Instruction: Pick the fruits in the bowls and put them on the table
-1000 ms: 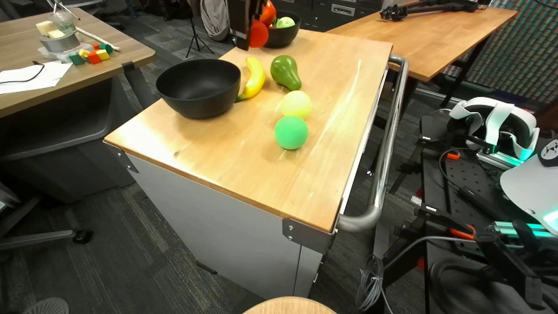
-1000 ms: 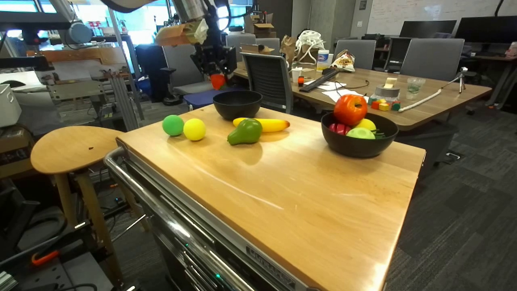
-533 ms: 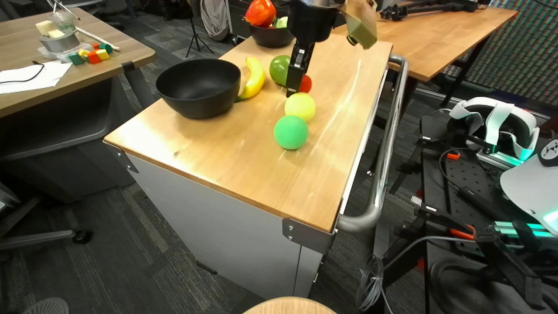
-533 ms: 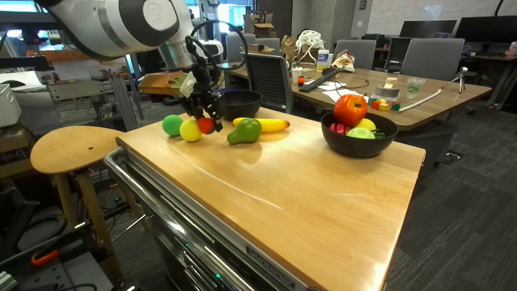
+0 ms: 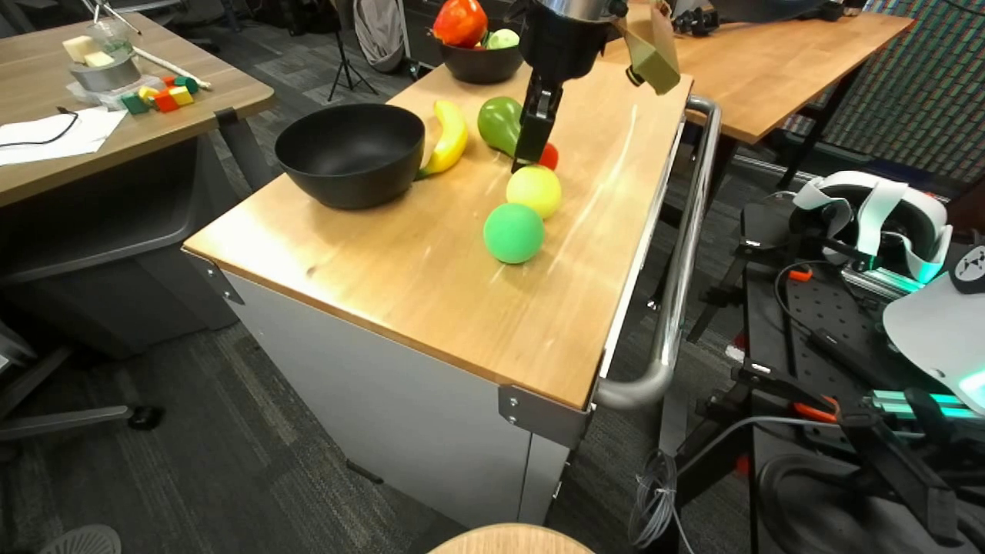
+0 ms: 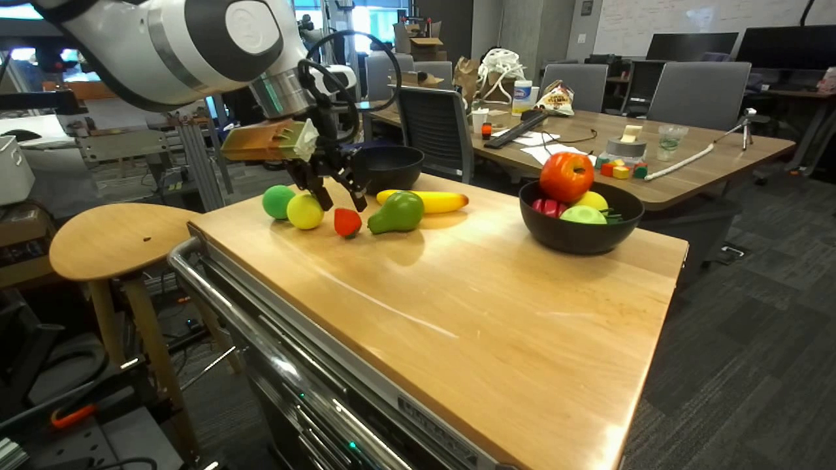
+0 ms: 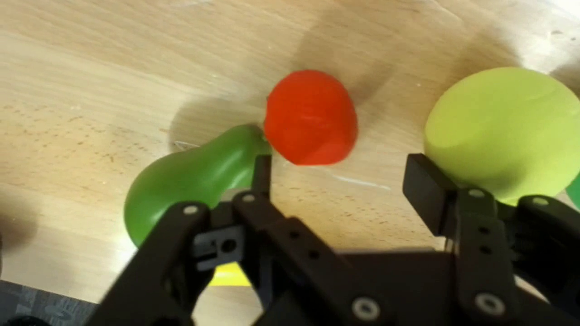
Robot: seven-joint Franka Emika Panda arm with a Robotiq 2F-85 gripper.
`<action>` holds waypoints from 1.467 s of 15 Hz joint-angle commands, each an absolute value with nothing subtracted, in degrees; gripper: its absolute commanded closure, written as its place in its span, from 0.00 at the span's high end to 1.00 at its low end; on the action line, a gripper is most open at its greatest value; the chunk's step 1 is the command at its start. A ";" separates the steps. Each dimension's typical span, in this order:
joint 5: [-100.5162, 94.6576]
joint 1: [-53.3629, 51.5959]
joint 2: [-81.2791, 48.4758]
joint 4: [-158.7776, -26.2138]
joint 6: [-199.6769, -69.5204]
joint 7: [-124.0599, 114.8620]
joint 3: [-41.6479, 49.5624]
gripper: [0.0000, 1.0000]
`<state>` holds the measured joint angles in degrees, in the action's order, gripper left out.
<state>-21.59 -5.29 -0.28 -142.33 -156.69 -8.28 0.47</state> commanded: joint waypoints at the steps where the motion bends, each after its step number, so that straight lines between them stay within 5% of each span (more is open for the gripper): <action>1: -21.12 -4.45 3.44 -143.21 -156.86 -7.13 -0.91 1.00; 4: -6.27 -5.68 6.19 -142.06 -157.45 0.99 -1.83 1.00; 8: 13.33 -22.33 11.08 -134.28 -142.31 13.67 16.25 1.00; 9: 7.93 -13.92 7.60 -137.56 -148.82 8.41 5.93 1.00; 16: 5.89 -10.40 6.03 -136.04 -146.72 6.83 1.06 1.00; 22: 11.43 -4.72 3.24 -119.19 -134.53 -0.83 2.07 1.00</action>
<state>9.69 -8.72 5.58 -128.07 -139.40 2.18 1.32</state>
